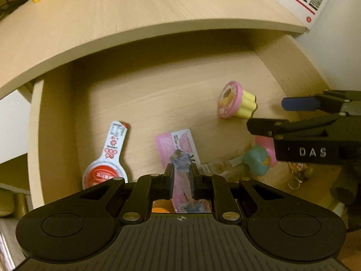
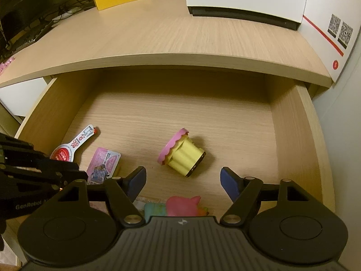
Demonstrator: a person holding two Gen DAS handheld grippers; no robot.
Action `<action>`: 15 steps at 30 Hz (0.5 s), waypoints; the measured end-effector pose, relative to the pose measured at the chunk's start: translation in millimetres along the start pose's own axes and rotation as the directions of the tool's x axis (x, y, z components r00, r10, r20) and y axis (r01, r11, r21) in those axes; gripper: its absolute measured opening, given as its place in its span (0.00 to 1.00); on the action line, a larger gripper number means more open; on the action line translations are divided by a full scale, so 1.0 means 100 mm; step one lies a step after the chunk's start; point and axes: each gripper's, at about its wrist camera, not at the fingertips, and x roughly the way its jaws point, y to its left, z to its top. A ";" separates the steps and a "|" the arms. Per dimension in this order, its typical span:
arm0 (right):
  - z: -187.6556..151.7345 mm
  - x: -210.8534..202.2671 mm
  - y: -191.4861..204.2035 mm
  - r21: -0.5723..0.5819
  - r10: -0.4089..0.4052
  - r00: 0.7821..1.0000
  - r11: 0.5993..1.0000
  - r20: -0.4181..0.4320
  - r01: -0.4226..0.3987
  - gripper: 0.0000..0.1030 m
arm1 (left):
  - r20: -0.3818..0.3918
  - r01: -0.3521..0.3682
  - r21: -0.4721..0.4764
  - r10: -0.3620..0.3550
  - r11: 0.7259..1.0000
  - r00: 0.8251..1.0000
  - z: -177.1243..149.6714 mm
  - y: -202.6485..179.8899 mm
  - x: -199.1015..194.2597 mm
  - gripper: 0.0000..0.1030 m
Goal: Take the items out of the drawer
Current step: 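Move the left gripper over the pink Volcano card package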
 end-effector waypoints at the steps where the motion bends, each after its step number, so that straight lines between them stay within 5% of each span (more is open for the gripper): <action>1: 0.00 0.01 -0.02 0.011 0.005 1.000 1.000 -0.004 -0.005 0.71 | -0.010 0.009 0.001 -0.009 1.000 1.000 -0.01 0.01 0.00 0.15; 13: 0.02 0.08 -0.17 0.110 0.053 0.997 0.993 -0.056 -0.046 0.72 | -0.120 0.128 -0.073 -0.136 0.989 0.983 -0.11 0.27 0.14 0.17; 15: 0.02 0.09 -0.22 0.144 0.064 0.996 0.988 -0.066 -0.054 0.72 | -0.116 0.142 -0.070 -0.149 0.987 0.982 -0.06 0.22 0.19 0.24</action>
